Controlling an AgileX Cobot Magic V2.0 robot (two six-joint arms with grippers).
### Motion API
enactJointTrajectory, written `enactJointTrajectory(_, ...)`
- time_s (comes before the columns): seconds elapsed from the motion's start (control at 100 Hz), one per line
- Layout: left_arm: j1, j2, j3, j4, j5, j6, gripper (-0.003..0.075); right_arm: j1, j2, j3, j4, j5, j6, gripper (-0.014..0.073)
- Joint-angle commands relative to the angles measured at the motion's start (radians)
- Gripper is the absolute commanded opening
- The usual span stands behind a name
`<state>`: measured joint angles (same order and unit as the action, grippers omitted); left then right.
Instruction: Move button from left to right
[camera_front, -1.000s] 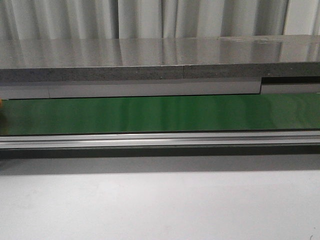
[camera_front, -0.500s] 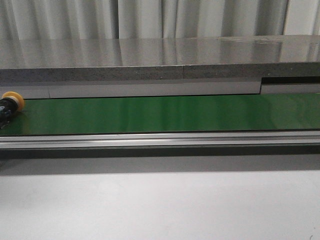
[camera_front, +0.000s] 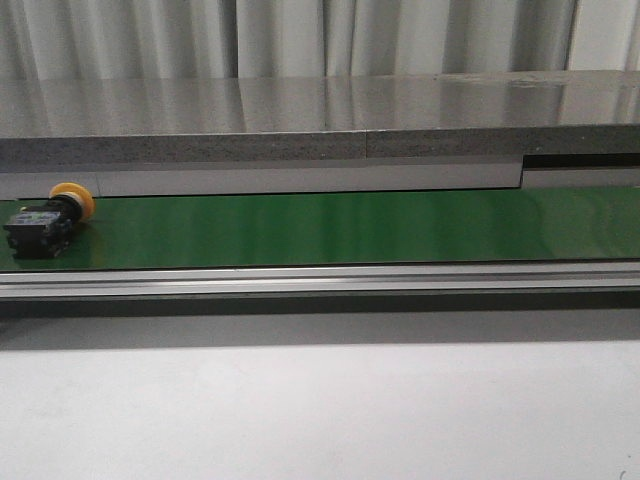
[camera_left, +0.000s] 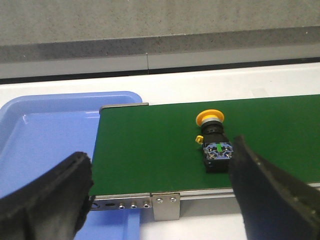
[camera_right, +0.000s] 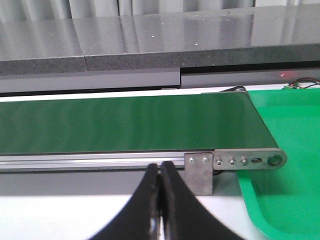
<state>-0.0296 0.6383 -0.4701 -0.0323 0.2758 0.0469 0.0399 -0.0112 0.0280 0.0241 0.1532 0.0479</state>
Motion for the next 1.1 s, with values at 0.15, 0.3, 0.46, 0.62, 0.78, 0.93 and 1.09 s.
enactJointTrajectory(0.15,-0.008,-0.193,0.096,-0.015,-0.196,0.000,0.0554,0.004,-0.018,-0.015,-0.007,-0.085,-0.001,-0.0067)
enactJointTrajectory(0.3,-0.008,-0.253,0.106,-0.015,-0.161,0.000,0.0554,0.004,-0.018,-0.015,-0.007,-0.085,-0.001,-0.0067)
enactJointTrajectory(0.46,-0.008,-0.253,0.106,-0.015,-0.138,0.000,0.0536,0.004,-0.018,-0.015,-0.007,-0.085,-0.001,-0.0067)
enactJointTrajectory(0.62,-0.008,-0.253,0.106,-0.015,-0.138,0.000,0.0469,0.004,-0.018,-0.015,-0.007,-0.085,-0.001,-0.0067)
enactJointTrajectory(0.78,-0.008,-0.253,0.106,-0.015,-0.138,0.000,0.0314,0.004,-0.018,-0.015,-0.007,-0.085,-0.001,-0.0067)
enactJointTrajectory(0.93,-0.008,-0.253,0.106,-0.015,-0.138,0.000,0.0127,0.004,-0.018,-0.015,-0.007,-0.085,-0.001,-0.0067)
enactJointTrajectory(1.09,-0.008,-0.253,0.106,-0.015,-0.138,0.000,-0.0020,0.004,-0.018,-0.015,-0.007,-0.085,-0.001,-0.0067)
